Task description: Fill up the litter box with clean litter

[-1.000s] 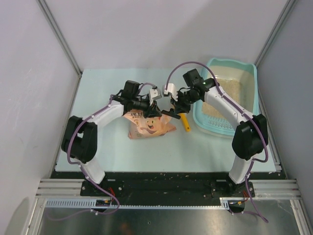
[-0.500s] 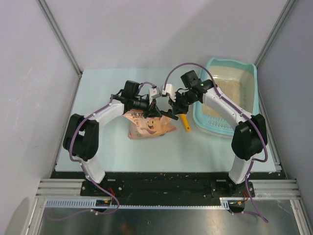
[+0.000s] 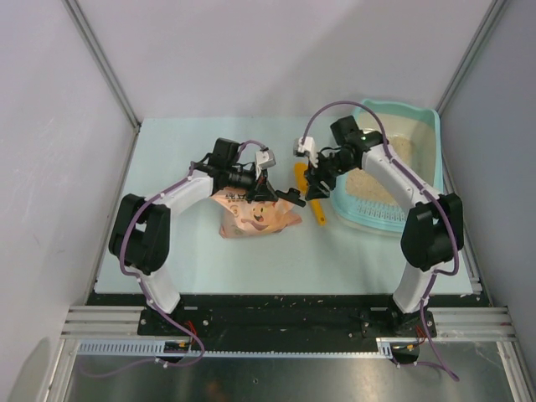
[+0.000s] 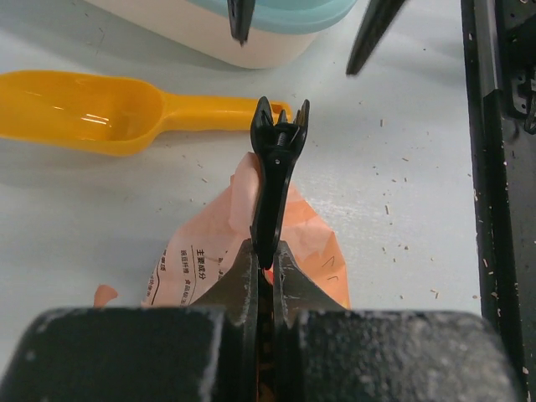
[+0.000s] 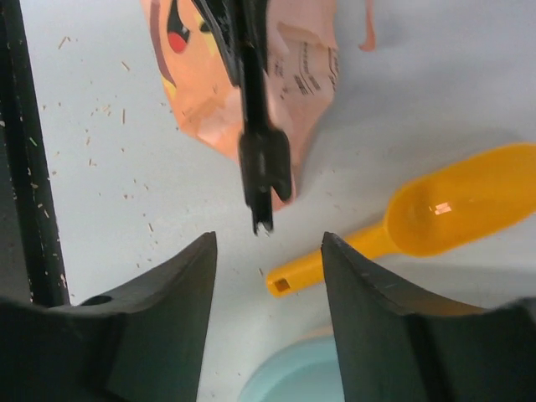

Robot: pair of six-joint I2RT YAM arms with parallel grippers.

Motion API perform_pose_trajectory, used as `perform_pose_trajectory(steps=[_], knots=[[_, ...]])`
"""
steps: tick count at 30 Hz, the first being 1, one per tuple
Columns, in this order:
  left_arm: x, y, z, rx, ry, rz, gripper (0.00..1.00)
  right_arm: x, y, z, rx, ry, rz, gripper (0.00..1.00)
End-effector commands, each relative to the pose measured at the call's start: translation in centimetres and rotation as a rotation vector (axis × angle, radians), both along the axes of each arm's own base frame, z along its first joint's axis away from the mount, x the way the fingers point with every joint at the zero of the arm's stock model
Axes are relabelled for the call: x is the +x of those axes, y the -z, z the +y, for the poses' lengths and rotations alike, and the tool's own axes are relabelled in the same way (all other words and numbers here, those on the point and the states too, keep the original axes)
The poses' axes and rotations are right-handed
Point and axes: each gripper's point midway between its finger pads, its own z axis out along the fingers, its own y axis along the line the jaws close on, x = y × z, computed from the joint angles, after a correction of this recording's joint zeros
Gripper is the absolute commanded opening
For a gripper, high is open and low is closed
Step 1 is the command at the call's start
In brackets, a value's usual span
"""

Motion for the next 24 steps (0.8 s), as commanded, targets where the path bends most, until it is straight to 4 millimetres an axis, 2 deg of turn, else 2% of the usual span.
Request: perform_pose_trajectory(steps=[1, 6, 10, 17, 24], knots=[[-0.5, -1.7, -0.7, -0.040, 0.032, 0.003, 0.00, -0.6, -1.7, -0.2, 0.072, -0.071, 0.002, 0.60], [-0.5, -1.9, -0.7, -0.044, 0.033, 0.002, 0.00, -0.9, -1.3, 1.3, 0.112, -0.095, 0.047, 0.63], [-0.6, -2.1, -0.7, -0.046, 0.033, 0.001, 0.00, -0.3, -0.8, 2.3, 0.114, -0.092, 0.045, 0.63], [-0.7, -1.9, -0.7, -0.045, 0.037, 0.003, 0.00, 0.7, -0.2, 2.8, 0.114, -0.048, 0.081, 0.62], [-0.3, -1.8, -0.8, -0.041, 0.029, 0.004, 0.00, 0.8, 0.4, 3.2, 0.114, -0.037, 0.111, 0.50]])
